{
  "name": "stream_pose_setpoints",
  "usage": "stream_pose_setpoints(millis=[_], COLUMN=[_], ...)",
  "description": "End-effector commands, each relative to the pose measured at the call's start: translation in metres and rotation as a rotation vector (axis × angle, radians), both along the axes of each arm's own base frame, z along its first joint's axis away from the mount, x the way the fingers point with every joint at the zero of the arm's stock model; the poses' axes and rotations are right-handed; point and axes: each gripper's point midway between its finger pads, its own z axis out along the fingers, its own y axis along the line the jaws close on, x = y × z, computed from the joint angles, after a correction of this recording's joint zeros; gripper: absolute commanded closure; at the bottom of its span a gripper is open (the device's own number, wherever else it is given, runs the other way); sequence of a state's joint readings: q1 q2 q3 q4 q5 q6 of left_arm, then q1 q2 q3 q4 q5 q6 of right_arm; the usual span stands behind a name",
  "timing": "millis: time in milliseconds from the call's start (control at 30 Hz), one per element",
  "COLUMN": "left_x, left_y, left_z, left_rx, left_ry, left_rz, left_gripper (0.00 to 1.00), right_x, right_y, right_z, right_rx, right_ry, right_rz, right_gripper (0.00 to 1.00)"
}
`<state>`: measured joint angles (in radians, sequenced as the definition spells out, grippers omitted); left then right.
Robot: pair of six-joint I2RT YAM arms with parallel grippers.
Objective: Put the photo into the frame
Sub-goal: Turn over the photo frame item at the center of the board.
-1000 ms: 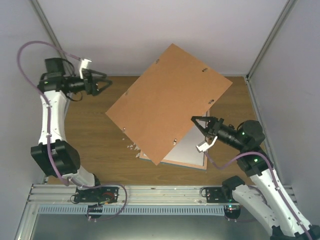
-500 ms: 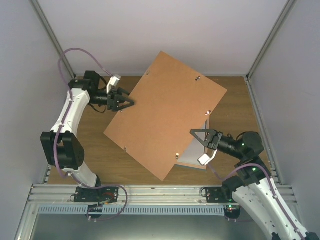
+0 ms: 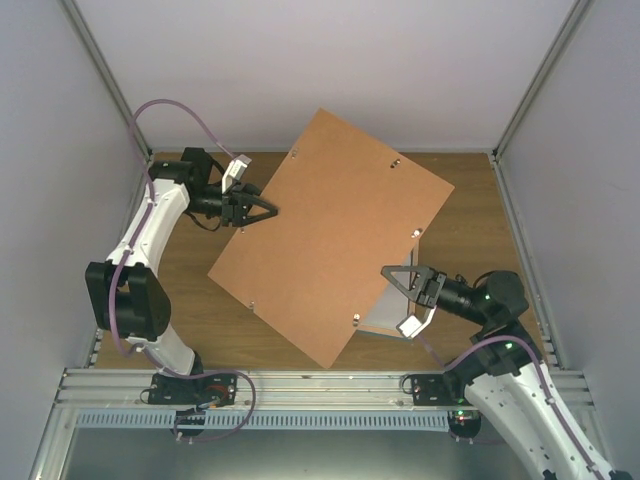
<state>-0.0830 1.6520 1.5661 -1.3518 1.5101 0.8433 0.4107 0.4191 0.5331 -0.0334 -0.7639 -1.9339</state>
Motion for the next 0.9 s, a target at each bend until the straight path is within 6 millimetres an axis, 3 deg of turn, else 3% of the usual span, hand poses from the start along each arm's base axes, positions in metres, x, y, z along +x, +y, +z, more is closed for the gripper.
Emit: stream_pose_setpoints(millis=[0, 133, 500, 733, 767, 867], left_x=[-0.01, -0.009, 0.0, -0.001, -0.002, 0.0], left_y=[-0.004, -0.004, -0.005, -0.005, -0.005, -0.004], left_z=[0.015, 0.018, 0.01, 0.008, 0.008, 0.009], left_rx=[-0.064, -0.071, -0.06, -0.062, -0.062, -0.069], left_ry=[-0.021, -0.011, 0.022, 0.024, 0.022, 0.023], left_rz=[-0.024, -0.025, -0.024, -0.024, -0.025, -0.022], left_gripper=[0.6, 0.65, 0.66, 0.85, 0.88, 0.98], right_x=[-0.01, -0.01, -0.021, -0.017, -0.015, -0.01], right_y=[-0.001, -0.002, -0.001, -0.002, -0.003, -0.004], right_z=[0.013, 0.011, 0.009, 0.004, 0.003, -0.001], right_rx=[0.024, 0.025, 0.016, 0.015, 0.015, 0.021], right_ry=[-0.107, -0.105, -0.111, -0.097, -0.093, -0.064], right_rz=[0.02, 0.015, 0.051, 0.031, 0.023, -0.001], right_gripper=[1.0, 1.0, 0.99, 0.99, 0.97, 0.74])
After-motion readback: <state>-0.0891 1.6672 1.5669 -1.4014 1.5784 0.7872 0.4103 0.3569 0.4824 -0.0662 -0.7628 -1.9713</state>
